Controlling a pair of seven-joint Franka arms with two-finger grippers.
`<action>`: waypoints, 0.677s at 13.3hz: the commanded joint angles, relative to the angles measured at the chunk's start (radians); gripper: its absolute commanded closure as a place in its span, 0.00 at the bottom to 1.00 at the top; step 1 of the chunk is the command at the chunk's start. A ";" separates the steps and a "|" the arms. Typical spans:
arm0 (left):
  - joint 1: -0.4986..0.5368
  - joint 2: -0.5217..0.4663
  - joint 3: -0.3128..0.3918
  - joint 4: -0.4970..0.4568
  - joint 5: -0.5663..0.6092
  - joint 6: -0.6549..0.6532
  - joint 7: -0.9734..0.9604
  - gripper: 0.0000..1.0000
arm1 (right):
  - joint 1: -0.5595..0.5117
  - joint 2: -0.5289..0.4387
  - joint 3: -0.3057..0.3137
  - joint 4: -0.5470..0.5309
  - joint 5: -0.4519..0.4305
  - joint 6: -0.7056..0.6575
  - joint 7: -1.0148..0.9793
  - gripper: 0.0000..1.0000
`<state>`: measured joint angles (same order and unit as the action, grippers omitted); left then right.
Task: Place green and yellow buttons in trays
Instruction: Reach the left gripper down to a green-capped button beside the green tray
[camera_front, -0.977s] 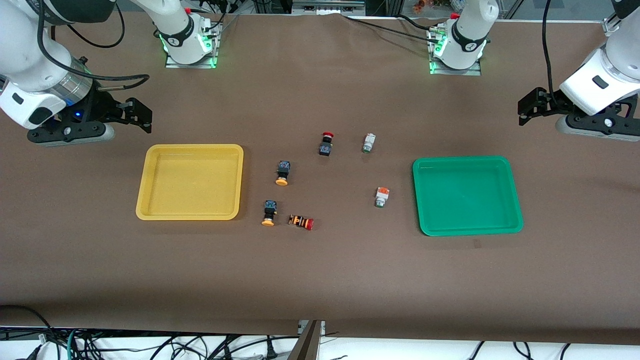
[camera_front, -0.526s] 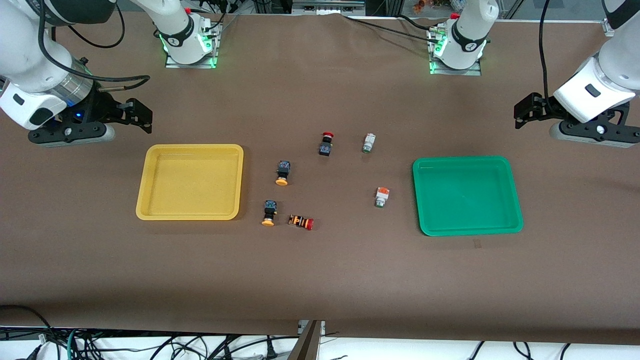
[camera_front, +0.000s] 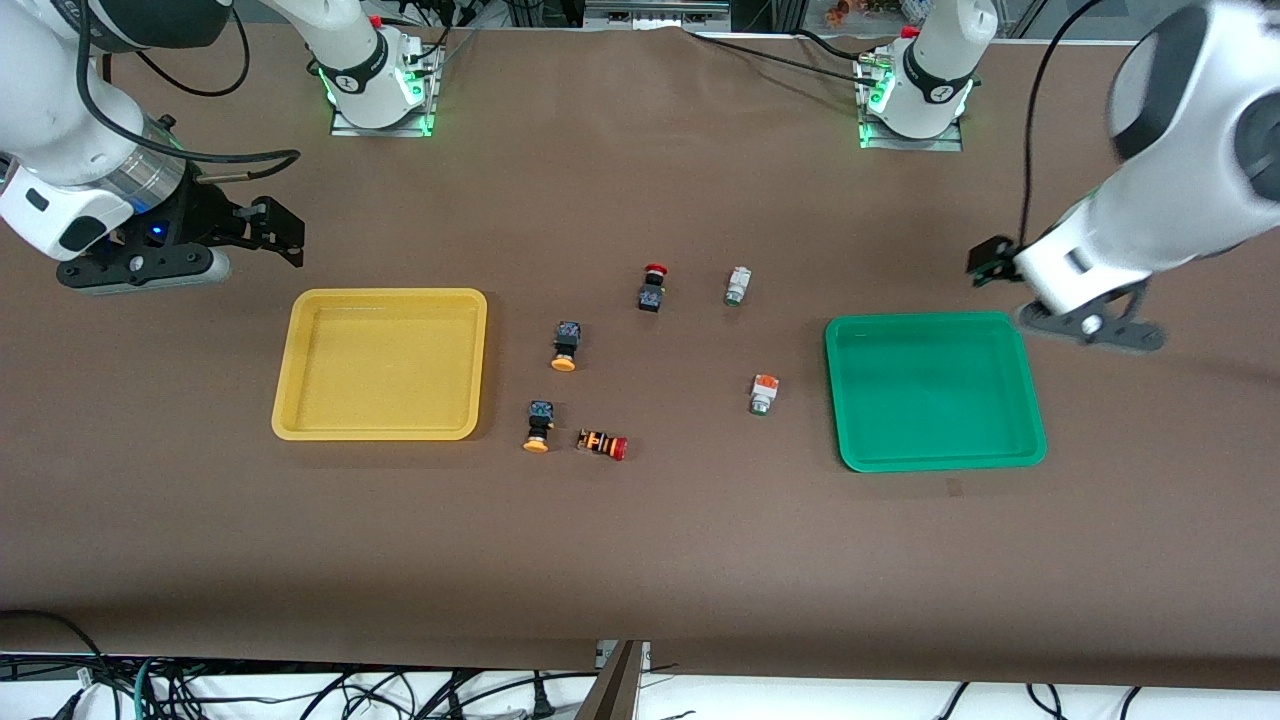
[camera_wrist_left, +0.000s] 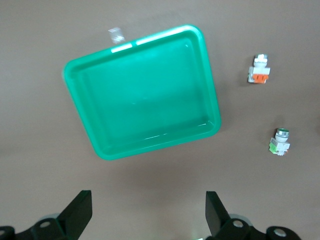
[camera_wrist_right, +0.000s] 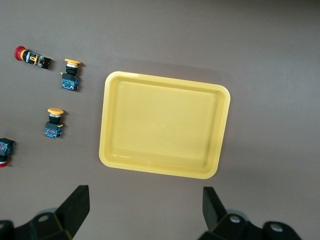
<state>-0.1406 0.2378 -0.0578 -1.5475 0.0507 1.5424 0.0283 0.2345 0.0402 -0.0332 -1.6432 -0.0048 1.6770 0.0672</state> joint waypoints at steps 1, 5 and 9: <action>-0.088 0.209 0.003 0.170 0.003 -0.008 0.001 0.00 | -0.006 0.007 0.004 0.023 -0.006 -0.016 -0.014 0.00; -0.166 0.351 0.003 0.187 0.003 0.277 -0.079 0.00 | -0.006 0.007 0.004 0.022 -0.006 -0.016 -0.014 0.00; -0.246 0.468 0.003 0.146 -0.113 0.459 -0.112 0.00 | -0.004 0.007 0.004 0.022 -0.006 -0.016 -0.014 0.00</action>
<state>-0.3499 0.6520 -0.0658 -1.4093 -0.0115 1.9662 -0.0589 0.2344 0.0423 -0.0334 -1.6406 -0.0048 1.6770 0.0668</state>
